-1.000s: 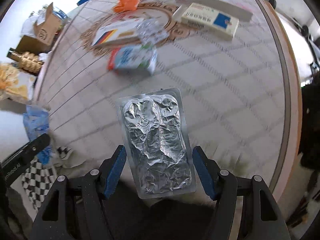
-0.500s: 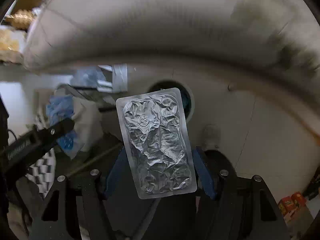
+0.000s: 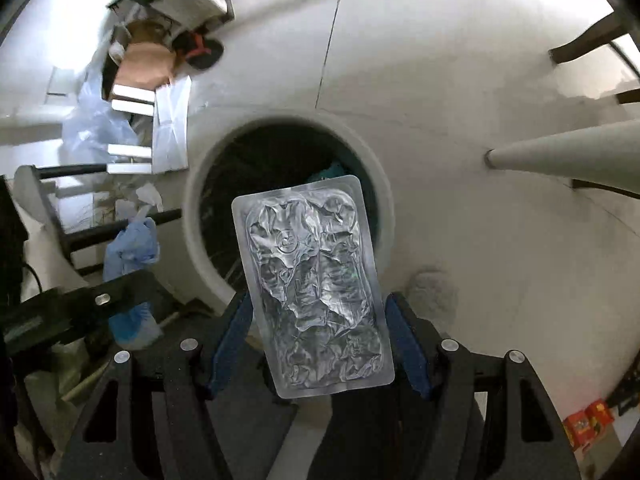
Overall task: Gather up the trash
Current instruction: 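Carry both items over the trash bin and open both tools to drop them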
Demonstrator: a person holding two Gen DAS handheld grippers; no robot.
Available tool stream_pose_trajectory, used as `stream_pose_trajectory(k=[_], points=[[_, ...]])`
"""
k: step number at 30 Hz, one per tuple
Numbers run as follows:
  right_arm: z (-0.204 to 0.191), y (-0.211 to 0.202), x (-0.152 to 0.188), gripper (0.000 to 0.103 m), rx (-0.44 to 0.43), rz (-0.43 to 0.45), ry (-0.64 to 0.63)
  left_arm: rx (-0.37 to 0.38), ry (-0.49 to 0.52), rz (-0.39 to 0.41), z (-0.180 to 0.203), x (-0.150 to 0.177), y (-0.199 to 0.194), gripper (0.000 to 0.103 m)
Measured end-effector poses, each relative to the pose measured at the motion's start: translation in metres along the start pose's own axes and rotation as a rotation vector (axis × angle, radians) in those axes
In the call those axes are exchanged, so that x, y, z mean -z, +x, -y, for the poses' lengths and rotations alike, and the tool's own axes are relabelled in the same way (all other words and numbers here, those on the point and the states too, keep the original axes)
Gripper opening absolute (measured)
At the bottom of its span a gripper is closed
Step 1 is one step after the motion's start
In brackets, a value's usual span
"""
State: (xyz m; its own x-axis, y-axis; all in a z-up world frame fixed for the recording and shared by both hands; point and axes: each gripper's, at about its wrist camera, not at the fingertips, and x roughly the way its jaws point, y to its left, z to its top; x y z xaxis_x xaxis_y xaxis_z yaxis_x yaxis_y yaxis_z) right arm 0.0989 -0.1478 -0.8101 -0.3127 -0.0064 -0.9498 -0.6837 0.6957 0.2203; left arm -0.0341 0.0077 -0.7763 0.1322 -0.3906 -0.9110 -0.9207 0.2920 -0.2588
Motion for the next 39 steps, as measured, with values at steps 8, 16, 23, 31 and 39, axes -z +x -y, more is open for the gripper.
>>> stream_pose_trajectory(k=[8,16,23,31,39], points=[[0.006,0.034,-0.004,0.101,0.064,0.007,-0.091,-0.138,-0.004,0.146,-0.019,0.018,-0.014,0.095],[-0.012,-0.016,0.018,0.101,0.212,0.101,-0.173,-0.303,0.021,0.238,-0.008,0.056,-0.056,0.095],[-0.026,-0.075,0.041,0.101,0.231,0.142,-0.211,-0.327,0.014,0.255,-0.001,0.088,-0.098,0.095],[-0.031,-0.147,0.072,0.1,0.228,0.162,-0.193,-0.306,0.04,0.262,0.027,0.129,-0.161,0.095],[-0.042,-0.253,0.114,0.1,0.182,0.19,-0.156,-0.293,0.069,0.288,0.052,0.177,-0.25,0.095]])
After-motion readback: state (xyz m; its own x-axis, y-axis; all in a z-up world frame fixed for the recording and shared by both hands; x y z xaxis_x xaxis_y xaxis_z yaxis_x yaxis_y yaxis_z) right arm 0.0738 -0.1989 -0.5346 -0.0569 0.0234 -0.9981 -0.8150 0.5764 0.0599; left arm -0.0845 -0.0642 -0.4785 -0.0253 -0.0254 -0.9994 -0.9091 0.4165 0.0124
